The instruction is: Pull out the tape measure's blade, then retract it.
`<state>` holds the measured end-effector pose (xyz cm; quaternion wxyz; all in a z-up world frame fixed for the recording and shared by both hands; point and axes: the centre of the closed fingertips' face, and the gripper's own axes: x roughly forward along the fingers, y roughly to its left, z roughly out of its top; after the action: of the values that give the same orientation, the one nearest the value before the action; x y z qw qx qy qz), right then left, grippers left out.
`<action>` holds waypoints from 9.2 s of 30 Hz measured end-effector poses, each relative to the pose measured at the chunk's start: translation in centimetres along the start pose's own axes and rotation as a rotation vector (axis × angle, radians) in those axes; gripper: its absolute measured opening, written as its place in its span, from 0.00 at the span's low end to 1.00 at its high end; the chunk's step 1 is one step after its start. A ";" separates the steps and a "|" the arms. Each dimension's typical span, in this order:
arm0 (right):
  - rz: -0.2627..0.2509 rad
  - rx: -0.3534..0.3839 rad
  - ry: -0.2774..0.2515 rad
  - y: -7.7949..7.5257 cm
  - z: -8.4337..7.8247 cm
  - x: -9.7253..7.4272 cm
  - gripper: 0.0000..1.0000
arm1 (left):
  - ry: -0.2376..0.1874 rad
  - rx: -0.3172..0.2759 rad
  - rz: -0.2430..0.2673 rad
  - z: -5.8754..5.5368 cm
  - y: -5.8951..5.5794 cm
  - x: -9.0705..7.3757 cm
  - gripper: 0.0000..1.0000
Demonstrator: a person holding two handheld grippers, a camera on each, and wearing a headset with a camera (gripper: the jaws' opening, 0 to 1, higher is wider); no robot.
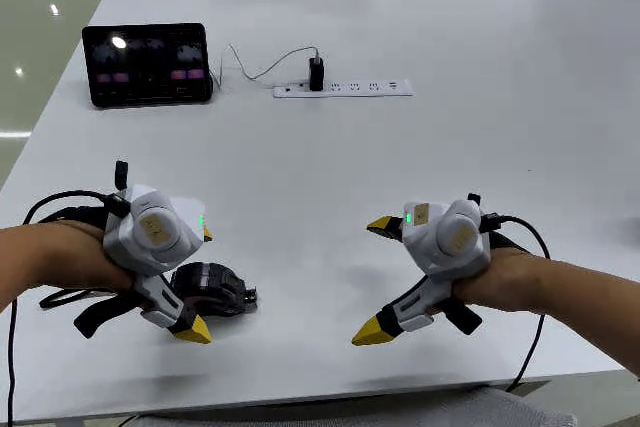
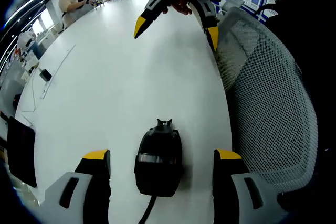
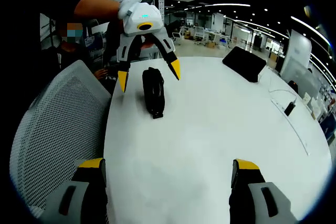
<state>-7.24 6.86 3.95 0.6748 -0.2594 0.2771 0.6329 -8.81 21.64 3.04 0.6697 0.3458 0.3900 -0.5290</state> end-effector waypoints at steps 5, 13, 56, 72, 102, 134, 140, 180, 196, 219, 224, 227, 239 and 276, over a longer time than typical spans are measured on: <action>0.014 0.001 -0.013 -0.3 1.0 1.1 0.99 | 0.031 0.015 -0.008 -0.6 0.4 0.8 0.68; 0.048 -0.015 -0.022 0.3 2.8 3.2 0.99 | 0.059 0.032 -0.002 -0.6 0.7 1.5 0.52; 0.140 -0.024 -0.007 1.5 5.2 10.7 0.84 | 0.044 0.019 0.000 -0.7 0.6 1.9 0.33; 0.125 -0.131 -0.005 1.2 5.5 11.9 0.37 | 0.033 0.004 0.001 -0.7 0.7 1.9 0.33; 0.166 -0.146 0.054 2.0 4.8 12.7 0.10 | 0.020 -0.037 0.011 -0.8 0.9 1.9 0.33; 0.173 -0.116 0.084 1.4 3.3 11.3 0.10 | 0.008 -0.061 0.020 -0.8 1.0 1.9 0.33; 0.172 -0.111 0.085 1.3 3.1 10.9 0.10 | 0.003 -0.061 0.018 -0.8 1.0 1.8 0.33; 0.173 -0.085 0.108 1.1 1.7 9.6 0.10 | -0.032 -0.045 0.006 -0.7 1.0 1.9 0.33; 0.164 -0.078 0.101 1.0 1.2 9.1 0.11 | -0.037 -0.049 0.015 -0.6 1.0 1.8 0.33; 0.164 -0.080 0.101 0.8 0.2 8.2 0.10 | -0.038 -0.050 0.015 -0.7 0.9 1.7 0.33; 0.165 -0.087 0.104 0.8 0.0 8.0 0.11 | -0.037 -0.050 0.015 -0.7 0.9 1.7 0.33; 0.166 -0.089 0.107 0.8 0.0 7.8 0.11 | -0.037 -0.050 0.015 -0.7 0.9 1.7 0.33; 0.167 -0.085 0.105 0.8 -0.3 7.5 0.10 | -0.038 -0.051 0.015 -0.7 0.9 1.8 0.33; 0.148 -0.094 0.127 0.0 -2.3 5.7 0.10 | -0.039 -0.051 0.016 -0.5 0.9 1.9 0.33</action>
<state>-7.05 9.29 -1.72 0.5943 -0.3091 0.3080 0.6755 -7.77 21.45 1.20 0.6900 0.3217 0.3874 -0.5200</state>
